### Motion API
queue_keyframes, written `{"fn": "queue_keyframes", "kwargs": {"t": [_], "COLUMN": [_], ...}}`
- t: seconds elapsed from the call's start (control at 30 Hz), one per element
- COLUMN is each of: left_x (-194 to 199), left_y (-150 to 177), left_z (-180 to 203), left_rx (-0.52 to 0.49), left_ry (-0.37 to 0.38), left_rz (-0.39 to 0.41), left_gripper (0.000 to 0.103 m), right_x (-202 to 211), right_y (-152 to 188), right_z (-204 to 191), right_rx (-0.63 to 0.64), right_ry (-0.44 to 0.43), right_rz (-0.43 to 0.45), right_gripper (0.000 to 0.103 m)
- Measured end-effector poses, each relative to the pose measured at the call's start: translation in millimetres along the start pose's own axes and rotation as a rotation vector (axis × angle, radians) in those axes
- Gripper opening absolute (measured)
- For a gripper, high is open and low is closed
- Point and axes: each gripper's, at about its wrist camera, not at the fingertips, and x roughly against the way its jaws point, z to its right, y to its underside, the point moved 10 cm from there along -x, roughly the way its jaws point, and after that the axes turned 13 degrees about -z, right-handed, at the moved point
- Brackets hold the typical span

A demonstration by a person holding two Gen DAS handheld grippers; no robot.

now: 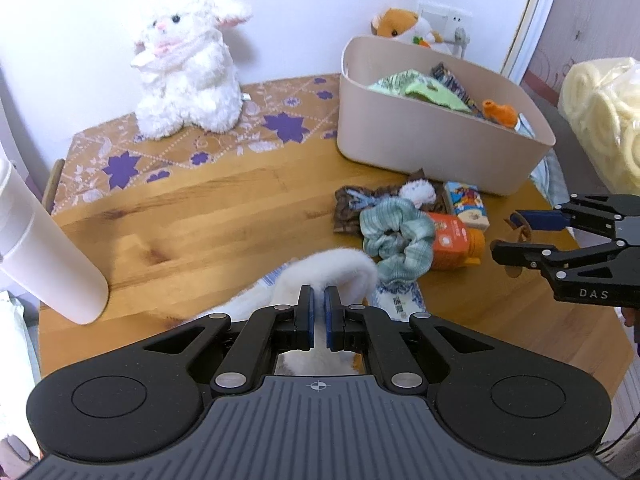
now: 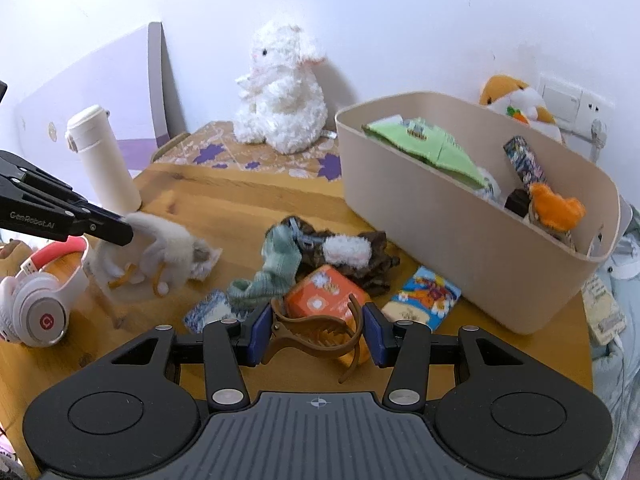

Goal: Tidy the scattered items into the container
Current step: 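Lift the white fuzzy item and brown clip and carry them over the basket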

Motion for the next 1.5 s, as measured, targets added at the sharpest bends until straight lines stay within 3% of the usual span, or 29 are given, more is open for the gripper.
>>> {"fn": "queue_keyframes", "kwargs": {"t": [0.3, 0.53, 0.8, 1.17, 1.5], "left_x": [27.2, 44.3, 48.2, 10.2, -48.9], "left_y": [-34.4, -91.1, -159.8, -242.2, -266.4], "left_z": [3.1, 14.3, 52.7, 97.7, 122.6], "left_rx": [-0.014, -0.042, -0.107, -0.142, -0.179], "left_ry": [0.007, 0.019, 0.061, 0.082, 0.038], "left_rz": [0.081, 0.173, 0.248, 0.265, 0.196], "left_gripper": [0.005, 0.005, 0.005, 0.005, 0.005], "right_x": [23.4, 42.9, 54.1, 39.1, 4.5], "right_y": [-33.2, -61.2, -93.2, -116.1, -110.5], "right_z": [15.5, 41.2, 84.5, 147.6, 173.2], "right_rx": [0.037, 0.011, -0.013, -0.047, -0.068], "right_ry": [0.025, 0.055, 0.117, 0.175, 0.191], "right_rz": [0.073, 0.138, 0.199, 0.176, 0.089], "right_gripper": [0.045, 0.045, 0.045, 0.045, 0.045]}}
